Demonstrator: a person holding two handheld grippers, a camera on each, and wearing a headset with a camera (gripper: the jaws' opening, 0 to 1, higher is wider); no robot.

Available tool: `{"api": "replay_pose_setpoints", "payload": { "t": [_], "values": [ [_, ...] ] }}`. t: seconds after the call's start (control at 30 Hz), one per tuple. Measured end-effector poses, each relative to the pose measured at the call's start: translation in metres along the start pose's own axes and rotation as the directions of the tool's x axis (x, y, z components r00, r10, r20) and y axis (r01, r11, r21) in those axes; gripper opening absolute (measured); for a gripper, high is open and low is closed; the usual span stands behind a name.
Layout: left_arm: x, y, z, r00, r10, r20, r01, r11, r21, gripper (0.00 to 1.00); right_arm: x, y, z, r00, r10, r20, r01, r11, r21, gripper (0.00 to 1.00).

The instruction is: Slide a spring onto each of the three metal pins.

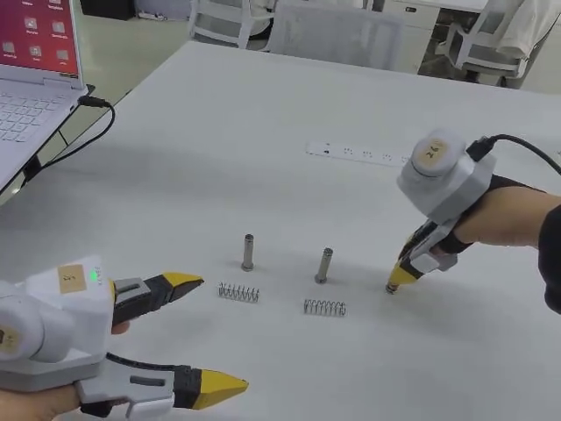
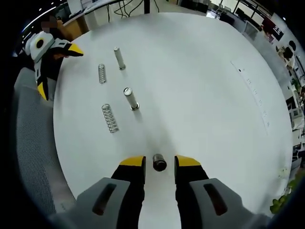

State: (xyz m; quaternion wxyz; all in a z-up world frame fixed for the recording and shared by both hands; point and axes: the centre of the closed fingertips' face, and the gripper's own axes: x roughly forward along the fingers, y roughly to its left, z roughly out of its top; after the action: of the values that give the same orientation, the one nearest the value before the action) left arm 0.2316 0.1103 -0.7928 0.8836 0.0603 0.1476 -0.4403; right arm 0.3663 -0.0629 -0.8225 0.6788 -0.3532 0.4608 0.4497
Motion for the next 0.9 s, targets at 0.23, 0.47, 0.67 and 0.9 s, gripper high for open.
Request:
{"api": "replay_pose_setpoints", "payload": {
  "t": [0.23,0.47,0.67,0.9],
  "values": [
    [-0.001,0.001,-0.001,1.0,0.003,0.001,-0.003,1.0,0.0,0.75,-0.002,0.003,0.016,0.9996,-0.006,0.028,0.008,0.998,-0.054,0.23],
    [-0.003,0.002,-0.001,1.0,0.008,0.003,-0.008,1.0,-0.001,0.75,-0.004,0.012,0.03,0.9991,0.001,0.041,0.003,0.995,-0.095,0.23],
    [-0.004,0.001,-0.001,1.0,0.009,0.003,-0.009,1.0,0.0,0.75,-0.005,0.021,0.037,0.9991,0.008,0.043,-0.003,0.992,-0.129,0.23],
    [-0.003,0.0,0.0,1.0,0.007,0.005,-0.007,1.0,0.001,0.75,-0.007,0.035,0.043,0.9986,0.03,0.044,-0.023,0.987,-0.159,0.23]
  ]
}}
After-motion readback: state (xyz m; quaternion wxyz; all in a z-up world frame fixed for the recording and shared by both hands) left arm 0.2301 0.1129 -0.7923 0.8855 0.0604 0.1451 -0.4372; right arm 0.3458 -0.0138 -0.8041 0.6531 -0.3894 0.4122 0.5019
